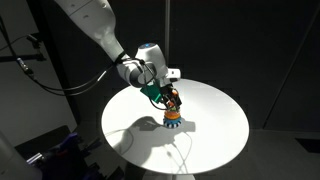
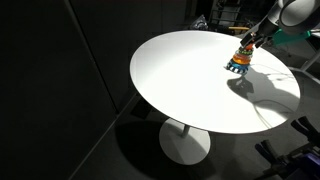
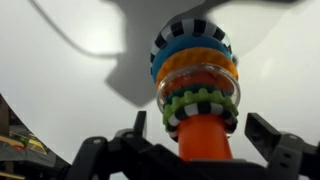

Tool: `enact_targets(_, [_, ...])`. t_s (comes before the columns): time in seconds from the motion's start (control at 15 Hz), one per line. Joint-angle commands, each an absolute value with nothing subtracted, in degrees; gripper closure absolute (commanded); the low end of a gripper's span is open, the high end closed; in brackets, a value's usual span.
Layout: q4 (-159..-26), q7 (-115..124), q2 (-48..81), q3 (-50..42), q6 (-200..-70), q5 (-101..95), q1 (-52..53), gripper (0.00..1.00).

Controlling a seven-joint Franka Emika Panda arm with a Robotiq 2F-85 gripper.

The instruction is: Put the black and white ring on the table

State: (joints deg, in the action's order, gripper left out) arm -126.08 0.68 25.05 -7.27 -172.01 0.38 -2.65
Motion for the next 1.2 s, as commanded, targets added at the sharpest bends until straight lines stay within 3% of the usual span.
enact_targets(0.0, [-126.3,2.3,25.2,-8.1,-173.6,-0.3,-1.6,0.10])
enact_targets(0.2, [-126.3,2.5,25.2,-8.2,-173.8,-0.3,-1.3,0.18])
enact_targets(0.27, [-126.3,2.5,25.1,-8.2,-173.9,-0.3,-1.2,0.35])
enact_targets(0.4, [-126.3,2.5,25.0,-8.2,-174.1,-0.3,-1.1,0.31])
enact_targets(0.47, [-126.3,2.4,24.9,-8.1,-174.3,-0.2,-1.2,0.38])
enact_targets(0.6, [-126.4,2.3,24.8,-8.1,-174.6,-0.2,-1.2,0.27])
enact_targets(0.87, [-126.4,2.3,24.7,-8.1,-174.5,-0.2,-1.2,0.22])
enact_targets(1.13, [-126.5,2.2,24.3,-8.1,-174.7,-0.1,-1.3,0.50])
